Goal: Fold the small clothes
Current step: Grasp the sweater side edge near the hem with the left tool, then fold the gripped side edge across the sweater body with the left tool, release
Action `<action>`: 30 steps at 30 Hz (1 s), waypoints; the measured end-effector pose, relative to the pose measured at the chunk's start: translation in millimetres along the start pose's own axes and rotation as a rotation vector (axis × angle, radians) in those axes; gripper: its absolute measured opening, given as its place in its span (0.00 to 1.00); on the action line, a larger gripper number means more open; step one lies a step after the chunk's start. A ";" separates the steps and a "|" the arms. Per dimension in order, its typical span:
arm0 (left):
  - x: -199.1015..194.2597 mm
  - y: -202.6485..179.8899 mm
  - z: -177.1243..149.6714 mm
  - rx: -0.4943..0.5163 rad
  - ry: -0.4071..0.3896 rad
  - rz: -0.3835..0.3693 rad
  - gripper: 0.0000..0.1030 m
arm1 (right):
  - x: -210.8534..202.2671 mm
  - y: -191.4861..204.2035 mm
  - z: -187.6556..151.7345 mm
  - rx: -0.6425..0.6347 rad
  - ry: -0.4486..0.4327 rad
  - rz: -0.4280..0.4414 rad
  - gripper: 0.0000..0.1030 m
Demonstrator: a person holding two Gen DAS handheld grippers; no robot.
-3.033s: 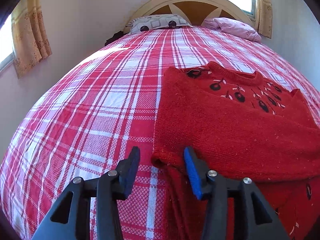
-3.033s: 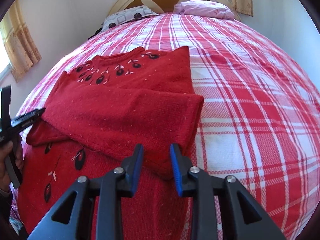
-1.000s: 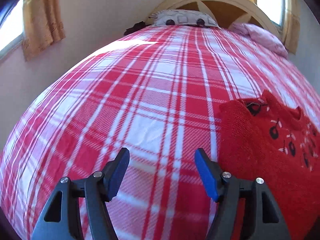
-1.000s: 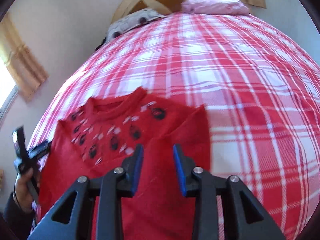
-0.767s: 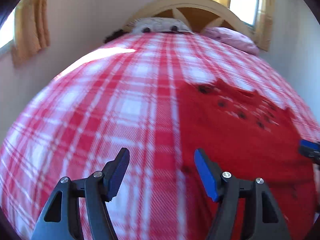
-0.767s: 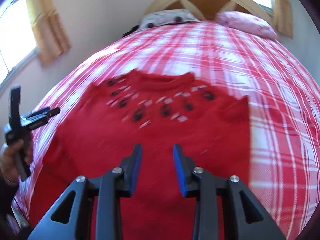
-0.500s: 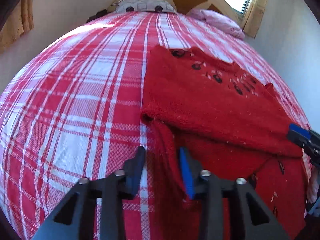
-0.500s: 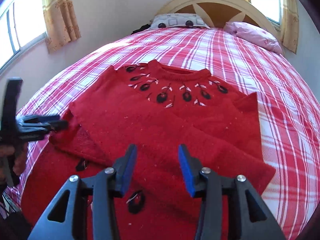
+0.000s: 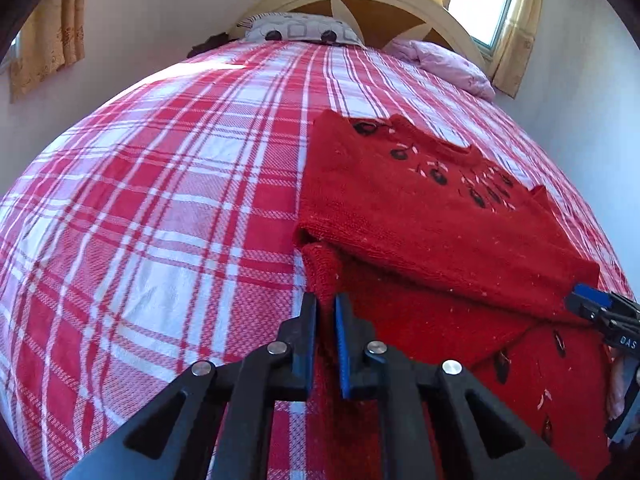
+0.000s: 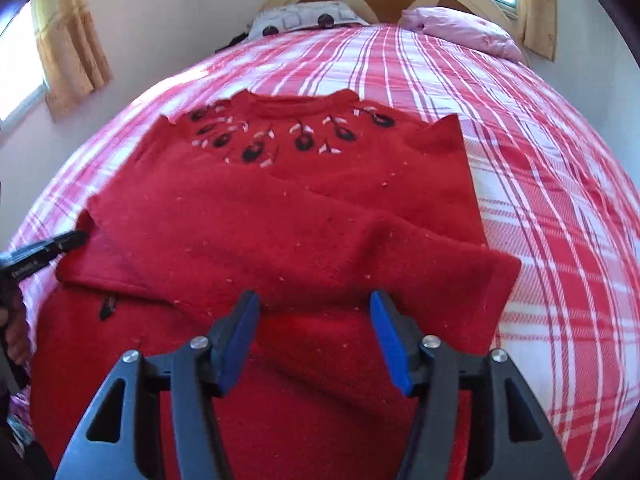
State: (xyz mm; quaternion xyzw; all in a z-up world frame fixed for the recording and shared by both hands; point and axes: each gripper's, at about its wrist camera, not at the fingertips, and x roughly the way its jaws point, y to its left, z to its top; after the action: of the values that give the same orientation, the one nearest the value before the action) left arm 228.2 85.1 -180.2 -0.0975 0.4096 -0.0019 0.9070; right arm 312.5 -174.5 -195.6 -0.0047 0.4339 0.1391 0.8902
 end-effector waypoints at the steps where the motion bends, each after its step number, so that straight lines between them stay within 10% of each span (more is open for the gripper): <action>1: -1.9 0.4 -0.6 -0.001 -0.006 0.001 0.04 | -3.1 0.9 -0.8 -0.008 -0.004 -0.001 0.60; 26: -26.6 -24.5 -28.8 0.179 0.004 0.136 0.07 | -34.6 -4.6 -34.6 0.004 -0.017 -0.077 0.71; 30: -38.6 -22.6 -35.4 0.173 -0.032 0.192 0.77 | -50.3 -2.9 -46.1 0.029 -0.041 -0.063 0.71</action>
State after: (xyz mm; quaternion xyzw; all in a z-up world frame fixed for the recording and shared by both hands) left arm 177.9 59.9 -170.4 0.0206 0.4011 0.0513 0.9144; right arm 248.2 -195.4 -185.8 -0.0029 0.4169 0.1046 0.9029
